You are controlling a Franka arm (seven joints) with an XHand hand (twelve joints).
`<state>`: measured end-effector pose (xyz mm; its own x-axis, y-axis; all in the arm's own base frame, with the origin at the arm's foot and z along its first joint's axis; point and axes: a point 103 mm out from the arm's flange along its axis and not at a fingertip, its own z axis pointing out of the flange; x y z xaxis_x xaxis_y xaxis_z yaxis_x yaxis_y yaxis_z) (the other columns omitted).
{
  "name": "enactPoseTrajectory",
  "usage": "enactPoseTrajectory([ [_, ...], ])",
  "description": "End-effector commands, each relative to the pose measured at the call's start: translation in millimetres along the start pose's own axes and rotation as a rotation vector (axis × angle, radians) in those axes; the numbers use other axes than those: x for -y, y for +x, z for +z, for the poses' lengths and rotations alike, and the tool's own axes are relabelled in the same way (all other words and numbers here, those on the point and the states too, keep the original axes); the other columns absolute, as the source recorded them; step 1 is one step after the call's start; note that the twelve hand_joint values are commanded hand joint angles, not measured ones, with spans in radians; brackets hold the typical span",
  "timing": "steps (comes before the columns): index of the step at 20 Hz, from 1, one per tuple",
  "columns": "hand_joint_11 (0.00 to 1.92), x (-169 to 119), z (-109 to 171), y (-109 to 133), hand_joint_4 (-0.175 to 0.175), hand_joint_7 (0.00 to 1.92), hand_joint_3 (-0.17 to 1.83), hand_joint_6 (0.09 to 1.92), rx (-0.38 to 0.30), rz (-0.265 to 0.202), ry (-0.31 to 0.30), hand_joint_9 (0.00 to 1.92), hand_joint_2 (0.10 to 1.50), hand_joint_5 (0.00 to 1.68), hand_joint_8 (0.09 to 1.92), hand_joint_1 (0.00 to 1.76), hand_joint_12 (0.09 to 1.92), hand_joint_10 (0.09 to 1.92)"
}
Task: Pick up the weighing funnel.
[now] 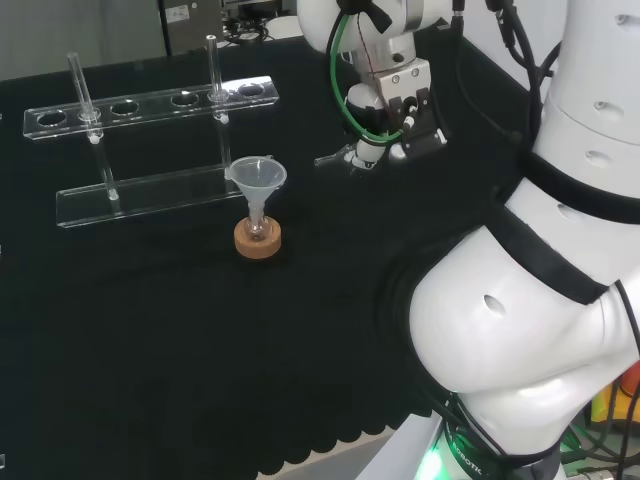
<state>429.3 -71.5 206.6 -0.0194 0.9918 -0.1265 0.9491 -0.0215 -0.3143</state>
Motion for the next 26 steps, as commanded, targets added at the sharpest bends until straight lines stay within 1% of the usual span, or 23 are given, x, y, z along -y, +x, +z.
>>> enactPoseTrajectory([
  [1, 0.28, 12.1, 1.2, 4.9, 0.16, 0.61, 0.71, 1.05, 0.02, 0.003, 0.011, 0.73, 0.73, 1.07, 0.74, 1.07, 1.34, 0.61],
  [8, 0.28, 18.0, -0.3, 7.8, 0.158, 0.61, 0.71, 1.05, 0.037, -0.004, 0.004, 0.74, 0.73, 1.06, 0.74, 1.07, 1.34, 0.61],
  [11, 0.28, 19.6, -0.6, 7.8, 0.157, 0.61, 0.71, 1.05, 0.031, -0.005, 0.001, 0.74, 0.73, 1.06, 0.73, 1.07, 1.34, 0.61],
  [13, 0.28, 20.5, -1.0, 8.9, 0.15, 0.61, 0.69, 1.05, 0.042, -0.004, 0.005, 0.74, 0.75, 1.06, 0.73, 1.07, 1.34, 0.6],
  [15, 0.28, 21.4, -1.7, 7.6, 0.147, 0.61, 0.68, 1.05, 0.035, -0.005, 0.003, 0.74, 0.75, 1.06, 0.73, 1.07, 1.34, 0.6],
  [16, 0.28, 21.6, -2.0, 8.5, 0.146, 0.61, 0.68, 1.05, 0.041, 0.002, 0.005, 0.74, 0.75, 1.06, 0.73, 1.07, 1.34, 0.6],
  [26, 0.28, 26.3, -10.6, 8.0, 0.147, 0.61, 0.67, 1.04, 0.049, 0.004, -0.003, 0.74, 0.76, 1.06, 0.72, 1.07, 1.34, 0.6],
])
